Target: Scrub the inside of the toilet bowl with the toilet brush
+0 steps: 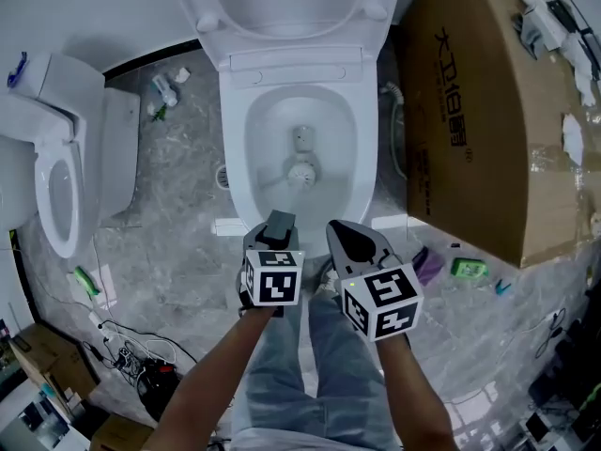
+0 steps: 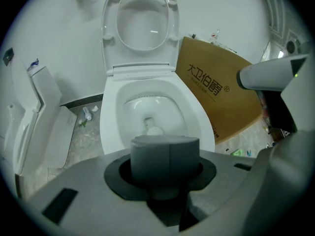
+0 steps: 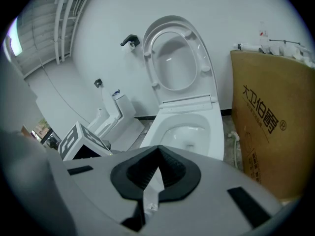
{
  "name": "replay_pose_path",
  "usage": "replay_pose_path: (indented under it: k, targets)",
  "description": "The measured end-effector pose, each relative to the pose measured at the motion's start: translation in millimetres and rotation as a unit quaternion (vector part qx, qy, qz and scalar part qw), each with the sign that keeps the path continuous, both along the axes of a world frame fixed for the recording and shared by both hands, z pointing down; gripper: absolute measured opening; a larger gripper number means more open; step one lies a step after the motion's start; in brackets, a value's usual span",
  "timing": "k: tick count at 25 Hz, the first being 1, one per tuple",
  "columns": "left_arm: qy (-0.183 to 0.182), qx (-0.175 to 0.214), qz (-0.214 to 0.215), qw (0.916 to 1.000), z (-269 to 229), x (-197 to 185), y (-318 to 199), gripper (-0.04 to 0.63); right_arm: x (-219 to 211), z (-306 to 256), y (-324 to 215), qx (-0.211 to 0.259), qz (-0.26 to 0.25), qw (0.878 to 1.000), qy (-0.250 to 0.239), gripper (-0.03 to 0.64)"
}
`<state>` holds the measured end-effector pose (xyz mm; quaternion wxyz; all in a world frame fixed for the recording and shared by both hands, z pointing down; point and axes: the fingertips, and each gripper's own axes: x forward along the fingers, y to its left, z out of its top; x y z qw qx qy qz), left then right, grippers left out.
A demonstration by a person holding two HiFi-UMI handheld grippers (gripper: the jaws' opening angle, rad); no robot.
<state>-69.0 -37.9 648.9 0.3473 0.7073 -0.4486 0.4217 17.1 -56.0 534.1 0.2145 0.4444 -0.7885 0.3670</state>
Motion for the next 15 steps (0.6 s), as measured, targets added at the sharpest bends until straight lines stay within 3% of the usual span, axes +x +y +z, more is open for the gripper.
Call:
replay_pose_path:
  k: [7, 15]
  targets:
    - [0.006, 0.017, -0.018, 0.9997, -41.1, 2.6, 12.4, 0.158, 8.1, -33.8, 8.1, 0.010, -0.005, 1.000, -0.002, -0.003]
    - [0.030, 0.063, -0.039, 0.9968, -129.0, 11.1, 17.3, 0.158, 12.5, -100.2, 17.6, 0.036, -0.005, 0.999, -0.013, -0.003]
